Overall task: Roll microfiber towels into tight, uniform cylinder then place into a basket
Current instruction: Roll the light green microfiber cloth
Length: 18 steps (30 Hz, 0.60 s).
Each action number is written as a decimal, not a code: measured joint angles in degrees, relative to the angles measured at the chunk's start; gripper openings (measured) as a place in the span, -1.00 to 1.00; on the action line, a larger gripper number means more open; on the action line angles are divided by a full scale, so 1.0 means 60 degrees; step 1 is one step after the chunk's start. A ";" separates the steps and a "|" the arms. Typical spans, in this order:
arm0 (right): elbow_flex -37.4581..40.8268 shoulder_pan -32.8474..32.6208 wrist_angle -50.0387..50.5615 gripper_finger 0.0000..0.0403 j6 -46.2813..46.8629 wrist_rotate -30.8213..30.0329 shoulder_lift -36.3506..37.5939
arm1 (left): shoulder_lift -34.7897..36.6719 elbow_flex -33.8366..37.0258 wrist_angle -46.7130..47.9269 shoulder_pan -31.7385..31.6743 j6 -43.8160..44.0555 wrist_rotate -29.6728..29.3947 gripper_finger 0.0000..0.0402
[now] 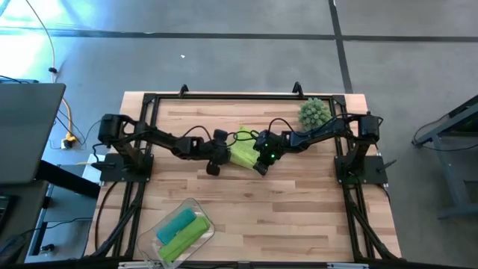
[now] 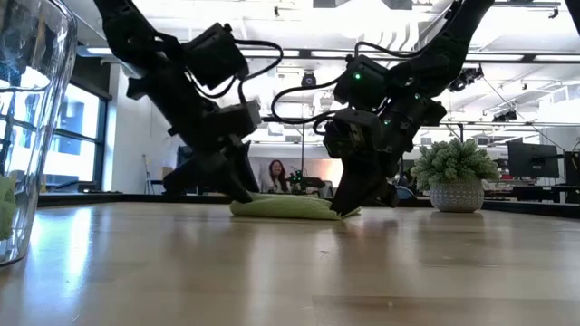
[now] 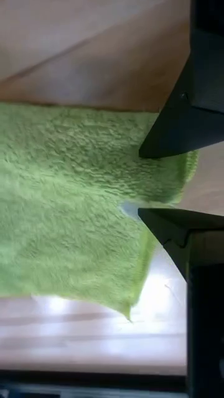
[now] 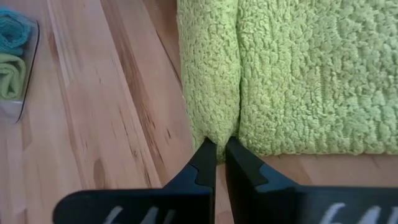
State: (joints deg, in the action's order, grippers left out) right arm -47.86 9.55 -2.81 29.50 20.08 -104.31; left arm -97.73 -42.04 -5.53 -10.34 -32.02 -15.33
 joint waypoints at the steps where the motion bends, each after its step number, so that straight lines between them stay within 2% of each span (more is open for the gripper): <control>1: 0.0000 0.0018 0.0000 -0.99 0.0000 0.0008 0.0000 | 0.0007 0.0000 0.0005 0.0035 0.0027 -0.0168 -0.35; 5: 0.0000 0.0035 0.0000 -0.99 -0.0128 0.0002 0.0000 | 0.0391 -0.0002 0.0076 0.0384 0.0056 -0.0969 -0.35; 7: 0.0000 0.0036 0.0000 -0.99 -0.0226 -0.0012 0.0000 | 0.0608 -0.0007 0.0221 0.0623 0.0226 -0.0985 -0.35; 12: 0.0000 0.0028 -0.0041 -0.99 -0.0391 -0.0177 0.0004 | 0.0752 -0.0007 0.0422 0.0852 0.0475 0.0101 -0.35; 18: 0.0000 0.0032 -0.0216 -0.99 -0.0537 -0.0282 0.0000 | 0.0358 0.0000 0.0227 0.0258 0.0548 0.0462 -0.35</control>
State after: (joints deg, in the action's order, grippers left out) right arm -47.86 9.74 -4.10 26.28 18.39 -104.31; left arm -95.58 -42.04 -4.16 -8.80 -28.73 -12.56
